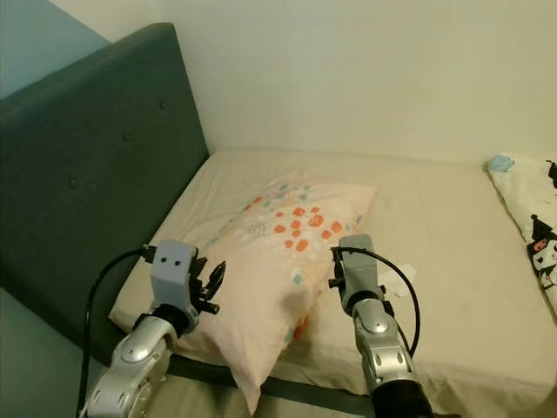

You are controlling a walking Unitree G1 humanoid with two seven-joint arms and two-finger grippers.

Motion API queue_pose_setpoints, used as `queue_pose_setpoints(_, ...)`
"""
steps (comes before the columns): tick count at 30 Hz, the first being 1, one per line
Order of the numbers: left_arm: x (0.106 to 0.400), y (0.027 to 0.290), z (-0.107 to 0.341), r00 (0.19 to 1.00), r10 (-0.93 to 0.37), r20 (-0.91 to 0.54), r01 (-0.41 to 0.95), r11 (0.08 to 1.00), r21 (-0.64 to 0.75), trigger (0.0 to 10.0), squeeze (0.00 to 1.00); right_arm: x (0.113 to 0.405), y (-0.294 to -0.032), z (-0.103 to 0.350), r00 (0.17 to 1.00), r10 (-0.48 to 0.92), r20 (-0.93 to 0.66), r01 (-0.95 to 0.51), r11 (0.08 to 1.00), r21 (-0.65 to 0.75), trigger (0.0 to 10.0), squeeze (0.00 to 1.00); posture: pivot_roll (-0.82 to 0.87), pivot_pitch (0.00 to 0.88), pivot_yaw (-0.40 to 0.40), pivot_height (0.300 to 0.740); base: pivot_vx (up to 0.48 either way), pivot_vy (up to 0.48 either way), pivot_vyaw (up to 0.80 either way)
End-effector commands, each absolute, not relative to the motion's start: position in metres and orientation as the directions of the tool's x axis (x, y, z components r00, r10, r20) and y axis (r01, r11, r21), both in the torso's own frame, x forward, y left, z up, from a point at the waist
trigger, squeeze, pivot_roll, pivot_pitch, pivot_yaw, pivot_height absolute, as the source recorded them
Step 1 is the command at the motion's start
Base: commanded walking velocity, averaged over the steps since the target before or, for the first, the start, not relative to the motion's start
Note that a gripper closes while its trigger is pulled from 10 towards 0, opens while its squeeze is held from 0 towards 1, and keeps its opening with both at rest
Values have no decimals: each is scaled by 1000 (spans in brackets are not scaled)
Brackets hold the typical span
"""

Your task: Clean up the room

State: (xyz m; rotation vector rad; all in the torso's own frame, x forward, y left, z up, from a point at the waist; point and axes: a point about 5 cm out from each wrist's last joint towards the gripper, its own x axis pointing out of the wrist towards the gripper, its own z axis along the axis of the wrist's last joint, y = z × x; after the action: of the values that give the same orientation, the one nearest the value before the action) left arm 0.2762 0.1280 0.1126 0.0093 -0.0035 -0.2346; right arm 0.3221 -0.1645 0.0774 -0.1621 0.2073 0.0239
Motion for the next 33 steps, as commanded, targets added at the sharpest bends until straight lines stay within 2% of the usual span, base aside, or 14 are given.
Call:
queue_pose_setpoints(1, 274, 129, 106, 971, -237, -25, 237, 971, -4, 10000, 0, 321, -166, 73, 974, -4, -228, -31, 988, -149, 10000, 0, -40, 89, 19, 620, 0, 0, 0)
queue_pose_setpoints(7, 273, 131, 107, 971, -238, -25, 238, 971, -6, 10000, 0, 321, -165, 74, 976, -6, -218, -27, 988, -149, 10000, 0, -36, 96, 27, 600, 0, 0, 0)
queue_pose_setpoints(18, 275, 124, 111, 963, -268, -13, 267, 963, -14, 10000, 0, 325, -176, 83, 982, -70, -176, 44, 989, -144, 10000, 0, -33, 99, 31, 600, 0, 0, 0)
queue_pose_setpoints(23, 280, 124, 120, 961, -275, 14, 276, 961, -26, 10000, 0, 328, -184, 89, 984, -81, -158, 59, 988, -142, 10000, 0, -33, 115, 32, 570, 0, 0, 0)
queue_pose_setpoints(33, 288, 125, 135, 949, -313, 49, 314, 949, -25, 10000, 0, 346, -199, 99, 981, -93, -169, 61, 981, -187, 10000, 0, -23, 171, 39, 541, 0, 0, 0)
